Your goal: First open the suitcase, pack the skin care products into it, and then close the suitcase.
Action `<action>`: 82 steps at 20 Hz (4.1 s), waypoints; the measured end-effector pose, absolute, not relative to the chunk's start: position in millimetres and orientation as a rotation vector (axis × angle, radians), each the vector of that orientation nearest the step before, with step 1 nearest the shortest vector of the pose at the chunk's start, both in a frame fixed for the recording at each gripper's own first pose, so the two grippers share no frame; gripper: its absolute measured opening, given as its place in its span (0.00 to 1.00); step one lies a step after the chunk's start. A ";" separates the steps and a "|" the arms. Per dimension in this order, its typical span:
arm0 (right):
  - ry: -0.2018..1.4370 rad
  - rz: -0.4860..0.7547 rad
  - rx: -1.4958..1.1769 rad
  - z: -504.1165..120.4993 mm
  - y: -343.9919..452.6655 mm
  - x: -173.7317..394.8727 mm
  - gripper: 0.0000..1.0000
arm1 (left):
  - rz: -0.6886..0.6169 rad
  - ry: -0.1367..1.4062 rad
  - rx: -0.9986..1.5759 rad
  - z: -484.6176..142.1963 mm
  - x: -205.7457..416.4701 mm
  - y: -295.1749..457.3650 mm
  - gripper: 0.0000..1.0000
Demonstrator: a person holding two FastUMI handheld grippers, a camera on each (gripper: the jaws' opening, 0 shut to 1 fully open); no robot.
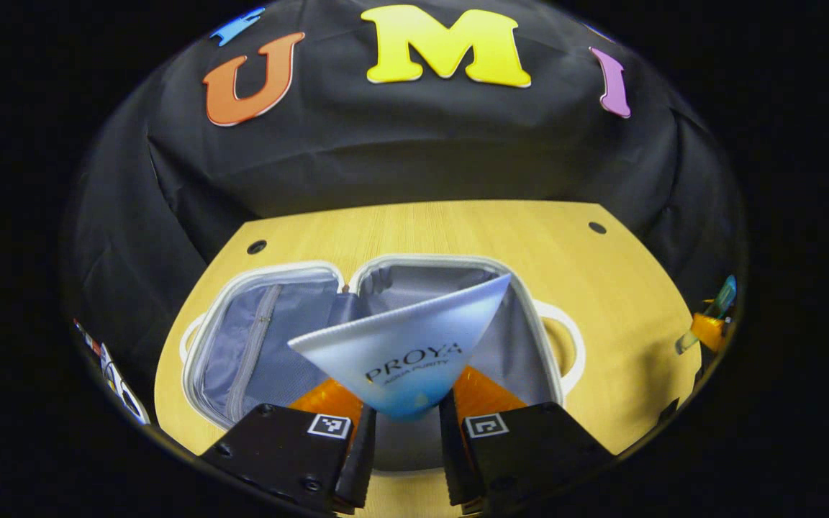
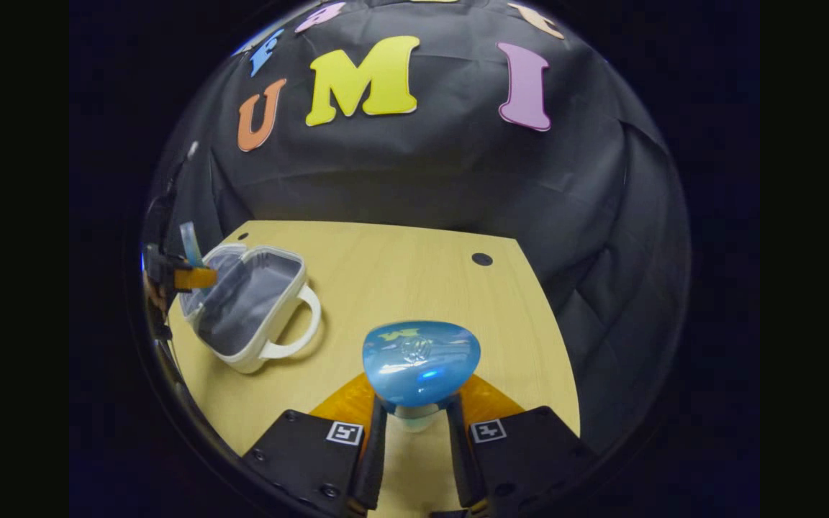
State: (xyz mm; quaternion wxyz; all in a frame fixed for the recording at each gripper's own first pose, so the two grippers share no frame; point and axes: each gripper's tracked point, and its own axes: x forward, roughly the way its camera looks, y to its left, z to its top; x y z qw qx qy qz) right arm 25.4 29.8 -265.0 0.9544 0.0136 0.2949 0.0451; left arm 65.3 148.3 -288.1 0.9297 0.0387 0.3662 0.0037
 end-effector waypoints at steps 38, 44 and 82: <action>0.634 0.182 -0.016 -240.8 102.0 39.6 0.37 | 0.011 0.971 -0.005 -310.2 31.2 132.9 0.96; 0.625 0.309 0.022 -227.4 207.6 81.5 0.37 | 0.043 0.664 -0.089 -211.8 -8.5 148.7 0.96; 1.141 0.144 0.274 -354.9 346.6 99.0 0.45 | 0.242 0.307 -0.137 -114.7 -33.3 316.7 0.96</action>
